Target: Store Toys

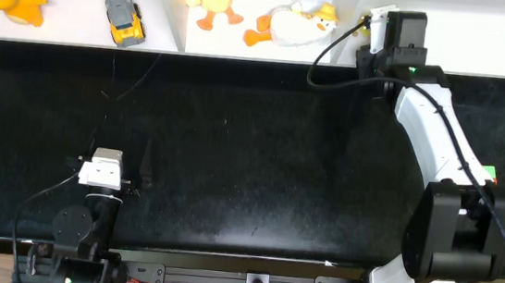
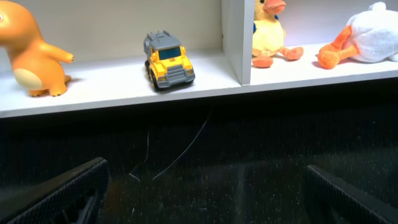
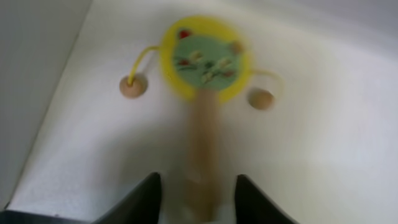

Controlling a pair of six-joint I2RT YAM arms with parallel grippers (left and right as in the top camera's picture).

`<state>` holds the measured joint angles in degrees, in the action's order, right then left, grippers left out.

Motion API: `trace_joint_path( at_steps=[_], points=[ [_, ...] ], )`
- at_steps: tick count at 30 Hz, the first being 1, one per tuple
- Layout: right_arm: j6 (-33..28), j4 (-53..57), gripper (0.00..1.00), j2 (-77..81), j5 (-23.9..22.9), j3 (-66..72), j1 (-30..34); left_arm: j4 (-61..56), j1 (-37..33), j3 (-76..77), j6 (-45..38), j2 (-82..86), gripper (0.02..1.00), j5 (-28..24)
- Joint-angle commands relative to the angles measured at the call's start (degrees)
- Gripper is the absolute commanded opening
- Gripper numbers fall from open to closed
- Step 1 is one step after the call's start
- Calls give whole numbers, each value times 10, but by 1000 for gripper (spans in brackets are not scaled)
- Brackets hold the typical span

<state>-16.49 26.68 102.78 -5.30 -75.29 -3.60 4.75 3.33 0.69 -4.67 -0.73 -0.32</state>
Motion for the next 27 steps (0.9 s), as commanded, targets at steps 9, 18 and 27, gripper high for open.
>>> trace_joint_path(
  at_steps=[9,18,27],
  points=[
    [-3,48,890,-48,8,-16,7,1,-3,-2,-7,6,998,5],
    [19,88,915,-235,-28,162,23,1,-3,-2,-7,6,998,5],
    [138,216,998,-409,-39,264,113,1,-3,-2,-7,6,998,4]
  ],
)
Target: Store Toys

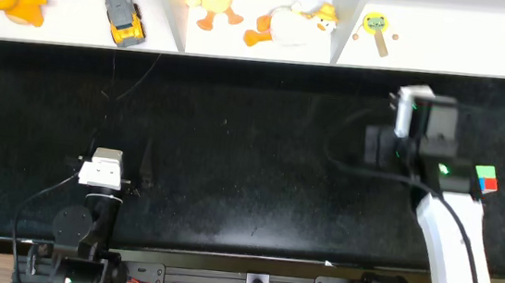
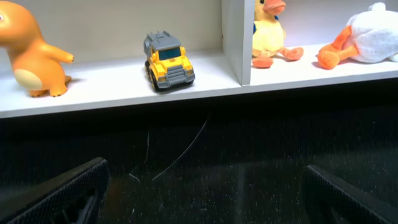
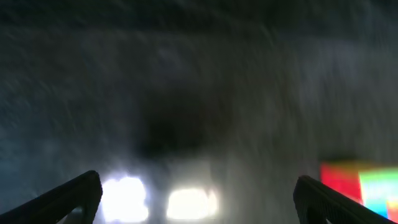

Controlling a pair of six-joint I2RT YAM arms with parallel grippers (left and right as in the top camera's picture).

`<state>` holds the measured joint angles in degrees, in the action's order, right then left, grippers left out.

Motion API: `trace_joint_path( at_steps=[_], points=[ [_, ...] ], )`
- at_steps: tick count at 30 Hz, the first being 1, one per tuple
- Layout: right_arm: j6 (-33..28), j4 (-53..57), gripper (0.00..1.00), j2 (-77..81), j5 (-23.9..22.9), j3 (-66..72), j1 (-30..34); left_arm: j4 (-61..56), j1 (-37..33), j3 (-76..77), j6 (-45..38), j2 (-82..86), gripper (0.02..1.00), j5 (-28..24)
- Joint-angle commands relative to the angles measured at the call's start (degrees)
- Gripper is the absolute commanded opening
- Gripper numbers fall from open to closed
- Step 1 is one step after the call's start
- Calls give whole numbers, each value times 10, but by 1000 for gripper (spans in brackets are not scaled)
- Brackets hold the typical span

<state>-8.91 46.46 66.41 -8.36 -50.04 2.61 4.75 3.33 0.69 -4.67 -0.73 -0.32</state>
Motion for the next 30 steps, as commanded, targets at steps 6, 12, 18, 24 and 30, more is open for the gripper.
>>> trace_joint_path(
  at_steps=[6,12,18,24,30],
  points=[
    [61,35,996,-53,-7,12,125,1,-3,-2,-7,6,998,5],
    [62,47,993,-52,-6,12,150,1,-3,-2,-7,6,998,5],
    [61,40,996,-50,13,12,150,1,-3,-2,-7,6,998,5],
    [50,16,996,-51,2,12,152,1,-3,-2,-7,6,998,4],
    [-132,54,998,-54,65,12,256,1,-3,-2,-7,6,996,4]
  ],
)
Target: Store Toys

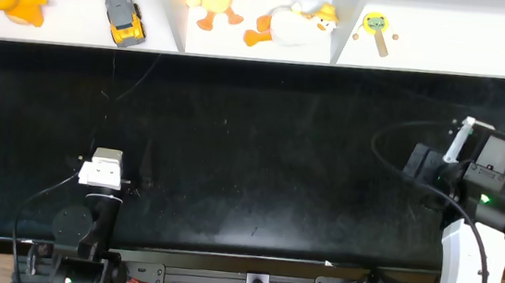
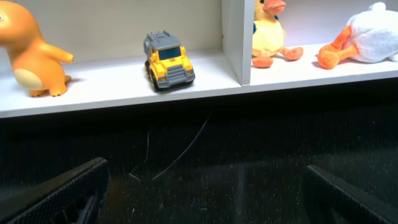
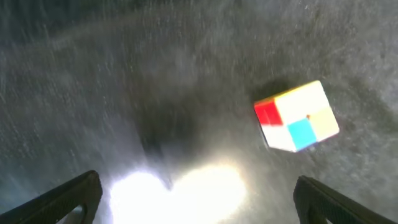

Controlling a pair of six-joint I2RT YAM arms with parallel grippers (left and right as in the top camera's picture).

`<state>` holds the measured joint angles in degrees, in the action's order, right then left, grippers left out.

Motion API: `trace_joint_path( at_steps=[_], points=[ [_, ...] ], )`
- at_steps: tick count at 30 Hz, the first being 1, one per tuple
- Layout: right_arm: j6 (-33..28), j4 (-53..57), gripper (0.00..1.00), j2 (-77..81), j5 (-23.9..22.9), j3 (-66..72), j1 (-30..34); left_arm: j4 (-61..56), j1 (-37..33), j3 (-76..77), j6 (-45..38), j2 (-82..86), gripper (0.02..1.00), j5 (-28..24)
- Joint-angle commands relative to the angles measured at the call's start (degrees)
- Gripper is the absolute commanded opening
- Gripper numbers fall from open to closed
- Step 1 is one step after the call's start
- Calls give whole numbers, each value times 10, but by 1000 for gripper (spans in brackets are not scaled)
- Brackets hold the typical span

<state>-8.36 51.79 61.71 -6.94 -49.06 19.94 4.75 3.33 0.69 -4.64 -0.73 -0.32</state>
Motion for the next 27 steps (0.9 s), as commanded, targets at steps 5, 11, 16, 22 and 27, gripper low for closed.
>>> trace_joint_path(
  at_steps=[5,11,16,22,27],
  points=[
    [-310,14,996,-6,89,2,212,1,-3,-2,-7,6,998,4],
    [-480,19,998,17,104,2,351,1,-3,-2,-7,6,998,5],
    [-524,13,991,76,135,0,400,1,-3,-2,-7,6,998,5],
    [-536,6,996,162,236,-29,408,1,-3,-2,-7,6,998,5],
    [-536,0,998,206,255,-63,407,1,-3,-2,-7,6,998,5]
  ],
)
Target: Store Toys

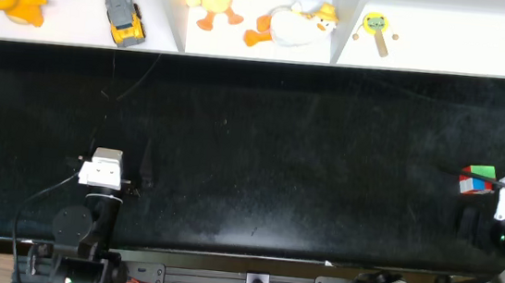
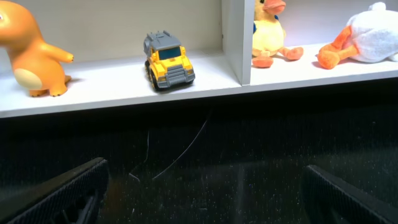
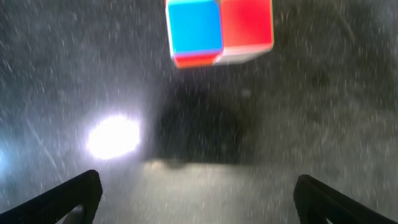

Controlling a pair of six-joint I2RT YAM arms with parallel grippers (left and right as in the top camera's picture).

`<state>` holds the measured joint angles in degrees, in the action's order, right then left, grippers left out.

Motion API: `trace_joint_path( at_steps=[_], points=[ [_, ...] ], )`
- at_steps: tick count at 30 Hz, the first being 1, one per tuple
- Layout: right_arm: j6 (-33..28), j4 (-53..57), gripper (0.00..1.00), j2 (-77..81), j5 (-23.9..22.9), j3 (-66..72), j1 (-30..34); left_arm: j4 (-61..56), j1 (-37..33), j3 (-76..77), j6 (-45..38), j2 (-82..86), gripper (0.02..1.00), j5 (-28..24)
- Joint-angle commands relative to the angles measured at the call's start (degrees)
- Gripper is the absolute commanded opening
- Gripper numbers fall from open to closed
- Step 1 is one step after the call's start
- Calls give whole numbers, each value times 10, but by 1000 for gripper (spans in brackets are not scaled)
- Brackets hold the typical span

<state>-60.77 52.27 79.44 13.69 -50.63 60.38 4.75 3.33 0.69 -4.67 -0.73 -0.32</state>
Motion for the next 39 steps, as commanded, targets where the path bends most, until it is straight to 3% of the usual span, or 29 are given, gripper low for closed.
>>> trace_joint_path(
  at_steps=[1,19,39],
  points=[
    [-12,-4,998,38,48,-60,3,1,-3,-2,-7,6,996,5],
    [-9,-20,998,128,49,-123,-71,1,-3,-2,-7,6,998,5],
    [21,-28,978,158,43,-123,-80,1,-3,-2,-7,6,998,4]
  ],
)
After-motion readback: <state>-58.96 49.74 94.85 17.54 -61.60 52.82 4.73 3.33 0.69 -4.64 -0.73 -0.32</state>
